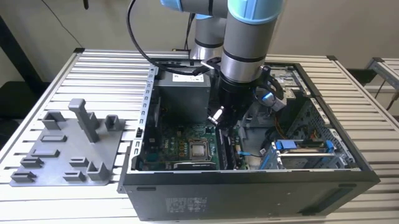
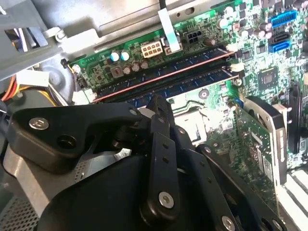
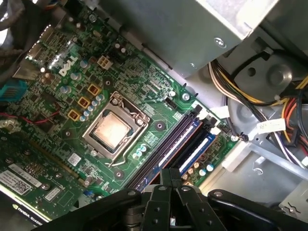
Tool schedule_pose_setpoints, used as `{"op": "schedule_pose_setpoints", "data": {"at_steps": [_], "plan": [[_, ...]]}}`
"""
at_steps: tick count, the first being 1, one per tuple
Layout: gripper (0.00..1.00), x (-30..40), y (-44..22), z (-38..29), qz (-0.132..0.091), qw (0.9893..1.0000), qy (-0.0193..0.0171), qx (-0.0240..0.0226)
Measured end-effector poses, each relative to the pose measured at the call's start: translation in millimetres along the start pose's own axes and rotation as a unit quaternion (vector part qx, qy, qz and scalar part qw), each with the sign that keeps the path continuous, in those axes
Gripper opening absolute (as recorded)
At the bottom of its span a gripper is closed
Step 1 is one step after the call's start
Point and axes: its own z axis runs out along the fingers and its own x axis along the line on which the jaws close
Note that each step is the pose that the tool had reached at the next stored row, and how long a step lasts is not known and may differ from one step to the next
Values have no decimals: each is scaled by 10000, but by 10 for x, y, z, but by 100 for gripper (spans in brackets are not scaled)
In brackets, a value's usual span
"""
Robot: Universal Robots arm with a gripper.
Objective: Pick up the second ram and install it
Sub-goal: 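Press down the second ram until it locks into place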
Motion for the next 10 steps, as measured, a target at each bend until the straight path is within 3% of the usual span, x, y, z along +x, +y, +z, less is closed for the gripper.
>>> {"op": "schedule_pose_setpoints", "data": {"at_steps": [10], "plan": [[11,2,2,10,-445,9990,-18,2]]}}
